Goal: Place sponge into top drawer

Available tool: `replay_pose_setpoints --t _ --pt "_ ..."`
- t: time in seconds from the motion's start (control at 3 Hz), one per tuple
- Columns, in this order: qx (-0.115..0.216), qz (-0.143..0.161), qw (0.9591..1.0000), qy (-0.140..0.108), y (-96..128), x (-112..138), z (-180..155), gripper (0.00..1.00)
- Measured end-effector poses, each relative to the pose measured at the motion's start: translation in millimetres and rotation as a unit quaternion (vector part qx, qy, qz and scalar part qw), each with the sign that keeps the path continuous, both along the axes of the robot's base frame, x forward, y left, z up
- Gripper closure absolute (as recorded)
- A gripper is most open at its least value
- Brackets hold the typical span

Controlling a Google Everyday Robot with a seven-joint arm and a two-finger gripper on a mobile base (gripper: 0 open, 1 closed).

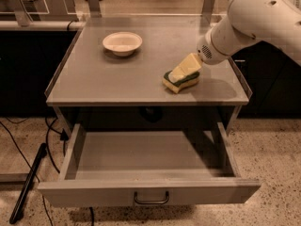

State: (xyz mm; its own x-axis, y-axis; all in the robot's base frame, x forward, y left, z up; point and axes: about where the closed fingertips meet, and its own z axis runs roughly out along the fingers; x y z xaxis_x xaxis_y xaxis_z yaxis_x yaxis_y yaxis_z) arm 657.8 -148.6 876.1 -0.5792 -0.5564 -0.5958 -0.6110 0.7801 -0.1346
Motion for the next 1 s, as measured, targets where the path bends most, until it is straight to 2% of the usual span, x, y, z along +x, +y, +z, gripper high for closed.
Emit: replay_pose_setpoints --t 1.0 --pt "-0.003 -0.009 0.9992 0.039 2 8 -35 0.00"
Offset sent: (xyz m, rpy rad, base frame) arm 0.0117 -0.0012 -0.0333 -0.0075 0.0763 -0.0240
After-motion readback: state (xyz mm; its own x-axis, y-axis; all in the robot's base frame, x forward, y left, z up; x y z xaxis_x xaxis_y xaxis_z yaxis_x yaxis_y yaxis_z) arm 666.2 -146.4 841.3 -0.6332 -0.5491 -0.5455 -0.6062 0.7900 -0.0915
